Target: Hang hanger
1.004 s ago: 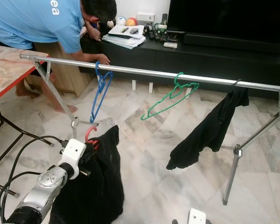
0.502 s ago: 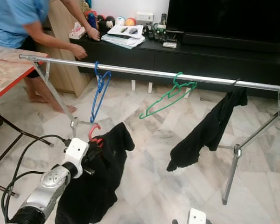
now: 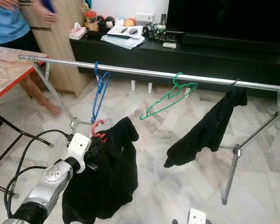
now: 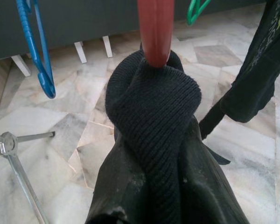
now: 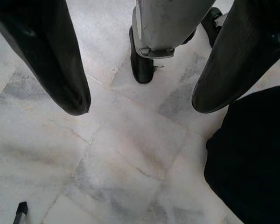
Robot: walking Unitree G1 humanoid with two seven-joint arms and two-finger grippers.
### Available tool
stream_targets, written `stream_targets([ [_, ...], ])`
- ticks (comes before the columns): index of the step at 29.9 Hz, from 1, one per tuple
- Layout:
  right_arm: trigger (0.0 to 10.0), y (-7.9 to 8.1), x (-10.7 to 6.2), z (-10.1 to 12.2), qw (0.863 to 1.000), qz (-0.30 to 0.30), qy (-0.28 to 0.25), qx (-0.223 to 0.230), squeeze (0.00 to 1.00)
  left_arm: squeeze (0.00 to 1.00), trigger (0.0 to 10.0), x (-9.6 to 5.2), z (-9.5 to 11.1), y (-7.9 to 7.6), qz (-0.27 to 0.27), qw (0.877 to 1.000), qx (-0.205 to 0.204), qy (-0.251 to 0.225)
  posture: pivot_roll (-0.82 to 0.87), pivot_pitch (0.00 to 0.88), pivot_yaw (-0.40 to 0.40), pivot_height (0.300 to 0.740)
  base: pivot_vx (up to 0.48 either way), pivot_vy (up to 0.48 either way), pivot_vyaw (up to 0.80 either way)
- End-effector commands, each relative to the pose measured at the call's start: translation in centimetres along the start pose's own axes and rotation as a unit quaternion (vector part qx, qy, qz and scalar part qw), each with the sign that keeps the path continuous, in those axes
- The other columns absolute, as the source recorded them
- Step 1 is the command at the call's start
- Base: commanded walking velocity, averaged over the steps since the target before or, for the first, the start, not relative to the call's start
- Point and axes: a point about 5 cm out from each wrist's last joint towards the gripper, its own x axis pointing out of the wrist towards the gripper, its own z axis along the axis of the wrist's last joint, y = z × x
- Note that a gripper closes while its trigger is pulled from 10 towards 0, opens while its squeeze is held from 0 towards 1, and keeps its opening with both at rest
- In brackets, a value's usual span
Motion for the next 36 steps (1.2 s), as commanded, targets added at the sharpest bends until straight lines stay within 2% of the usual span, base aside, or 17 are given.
stream_targets([
  [1,10.0,0.06,-0.03,-0.34,1.0,0.0,0.009,0.0,0.0,0.0,10.0,0.3,0.83,0.33,0.007,1.0,0.005,-0.018,-0.06,0.085,0.001,0.74,0.0,0.0,0.0],
  [12,10.0,0.04,-0.02,-0.27,1.0,0.0,0.009,0.001,0.0,0.0,10.0,0.38,0.85,0.36,0.009,1.0,0.004,-0.017,-0.06,0.1,-0.002,0.74,0.188,0.0,0.0],
  [36,10.0,0.15,0.0,-0.24,1.0,0.003,0.009,0.002,0.0,0.0,10.0,0.51,0.93,0.36,0.005,1.0,0.006,-0.017,-0.06,0.106,-0.001,0.74,0.302,0.0,0.0],
])
